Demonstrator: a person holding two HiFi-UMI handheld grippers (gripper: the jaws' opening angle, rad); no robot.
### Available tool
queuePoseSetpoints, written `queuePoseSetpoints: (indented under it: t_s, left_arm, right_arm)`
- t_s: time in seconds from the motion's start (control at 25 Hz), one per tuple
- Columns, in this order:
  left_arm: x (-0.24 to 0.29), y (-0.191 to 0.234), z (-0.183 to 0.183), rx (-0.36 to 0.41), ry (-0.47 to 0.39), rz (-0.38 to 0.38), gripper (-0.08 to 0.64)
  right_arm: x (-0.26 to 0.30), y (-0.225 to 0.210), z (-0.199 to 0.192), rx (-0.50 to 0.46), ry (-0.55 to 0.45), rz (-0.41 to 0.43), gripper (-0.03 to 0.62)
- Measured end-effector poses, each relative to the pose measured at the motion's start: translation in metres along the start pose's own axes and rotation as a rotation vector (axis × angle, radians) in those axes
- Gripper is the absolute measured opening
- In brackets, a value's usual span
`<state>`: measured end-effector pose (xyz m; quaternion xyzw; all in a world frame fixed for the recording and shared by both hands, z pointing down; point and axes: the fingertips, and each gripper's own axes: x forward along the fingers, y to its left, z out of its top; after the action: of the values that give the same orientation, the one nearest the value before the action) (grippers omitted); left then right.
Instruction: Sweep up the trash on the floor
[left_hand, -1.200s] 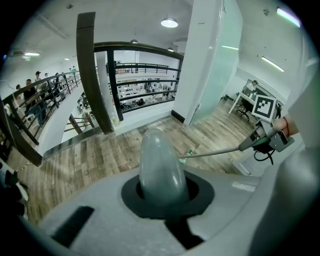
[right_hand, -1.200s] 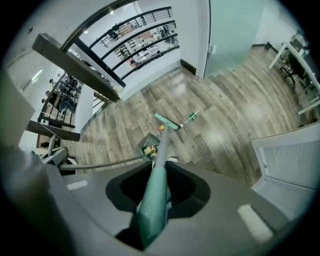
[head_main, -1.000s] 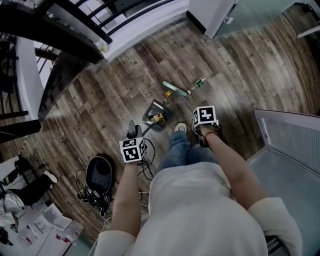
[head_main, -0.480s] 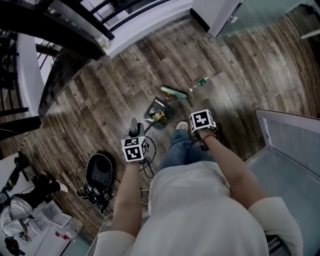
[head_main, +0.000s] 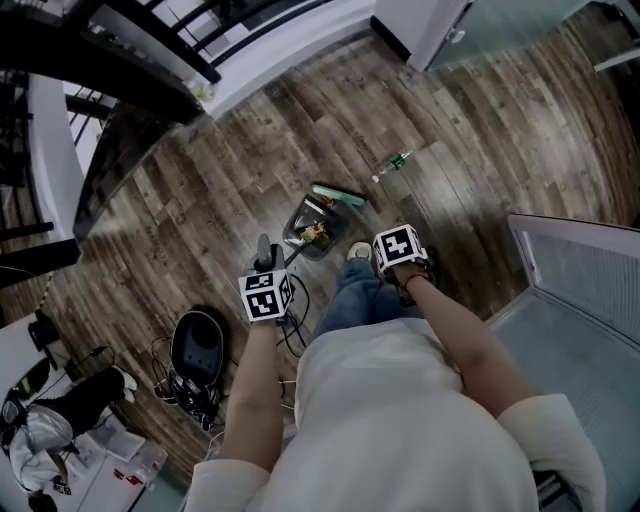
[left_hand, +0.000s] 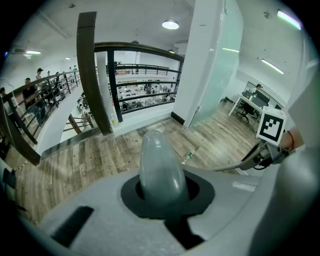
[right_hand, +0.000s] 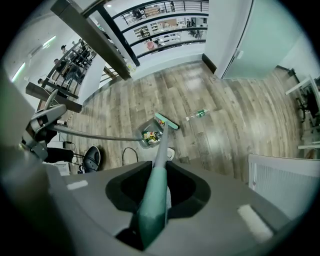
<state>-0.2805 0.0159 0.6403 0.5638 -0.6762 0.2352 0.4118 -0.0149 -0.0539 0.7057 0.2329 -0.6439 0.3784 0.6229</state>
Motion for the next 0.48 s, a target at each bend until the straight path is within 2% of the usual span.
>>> queuePoseSetpoints:
  t_s: [0.48]
  left_arm:
    - [-0.002,-0.002,-0.005,-0.003,0.005,-0.005,0.023]
  right_arm:
    - [0.000,0.011,-0.031,0.065,0.047,0.070,0.098]
